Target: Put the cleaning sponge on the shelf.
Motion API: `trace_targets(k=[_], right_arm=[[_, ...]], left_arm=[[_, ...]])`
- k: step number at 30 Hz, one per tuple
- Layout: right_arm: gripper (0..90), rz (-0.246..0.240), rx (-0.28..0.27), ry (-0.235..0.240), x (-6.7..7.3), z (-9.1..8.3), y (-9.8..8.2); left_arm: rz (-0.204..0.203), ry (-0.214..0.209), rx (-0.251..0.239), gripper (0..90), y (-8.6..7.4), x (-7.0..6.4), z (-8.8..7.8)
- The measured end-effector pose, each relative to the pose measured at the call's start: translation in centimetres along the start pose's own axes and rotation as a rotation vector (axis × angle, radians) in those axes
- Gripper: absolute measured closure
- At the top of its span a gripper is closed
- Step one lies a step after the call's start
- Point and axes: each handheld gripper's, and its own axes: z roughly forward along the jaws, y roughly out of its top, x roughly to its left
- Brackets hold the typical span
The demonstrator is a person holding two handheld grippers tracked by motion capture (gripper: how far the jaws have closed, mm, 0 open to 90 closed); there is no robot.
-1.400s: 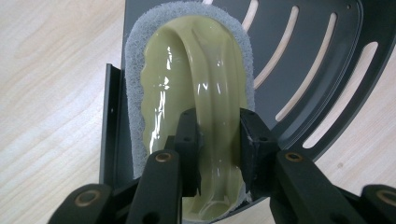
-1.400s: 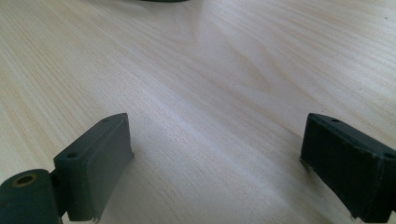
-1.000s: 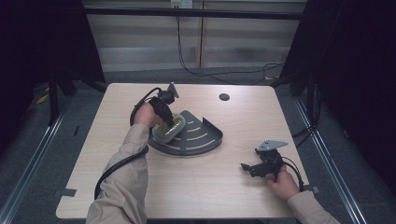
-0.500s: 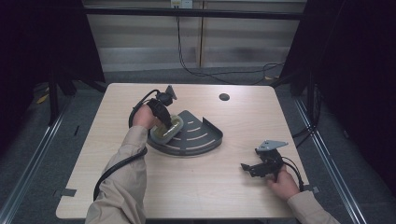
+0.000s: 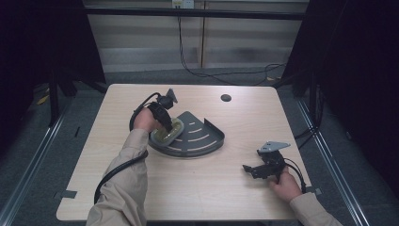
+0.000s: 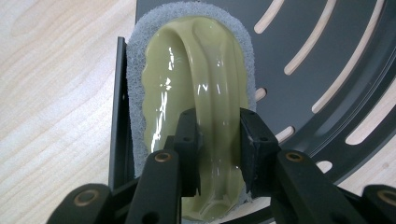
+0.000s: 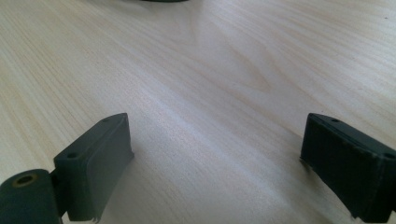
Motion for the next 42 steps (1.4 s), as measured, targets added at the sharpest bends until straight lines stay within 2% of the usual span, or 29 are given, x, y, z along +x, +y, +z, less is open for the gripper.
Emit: trace_targets(k=[5,8,9,18,21,23,24,34,39,42], right_arm=[[8.0,0.000,0.000,0.000,0.0,0.0,0.0],[8.1,0.000,0.000,0.000,0.0,0.0,0.0],[8.0,0.000,0.000,0.000,0.0,0.0,0.0],[8.0,0.000,0.000,0.000,0.0,0.0,0.0],[8.0,0.000,0.000,0.000,0.0,0.0,0.0],[8.0,0.000,0.000,0.000,0.0,0.0,0.0],[8.1,0.000,0.000,0.000,0.0,0.0,0.0],[8.0,0.000,0.000,0.000,0.0,0.0,0.0],[8.0,0.000,0.000,0.000,0.0,0.0,0.0],[8.0,0.000,0.000,0.000,0.0,0.0,0.0]], left_arm=[[-0.006,-0.001,-0.001,71.2,-0.2,0.1,0.1],[0.009,0.000,0.013,71.2,-0.3,0.2,0.2],[-0.003,0.000,0.007,71.1,-0.4,0.2,0.2],[0.002,0.011,0.009,70.5,-0.7,0.3,0.3],[-0.011,0.025,0.001,68.6,-0.7,0.3,0.2],[-0.006,0.027,0.006,67.1,-0.8,0.4,0.1],[-0.020,0.026,0.002,66.7,-0.8,0.3,0.1],[-0.020,0.041,-0.001,62.3,-1.0,0.3,-0.2],[-0.024,0.051,-0.001,57.7,-1.2,0.3,-0.3],[-0.025,0.072,-0.001,52.3,-1.2,0.3,-0.5]])
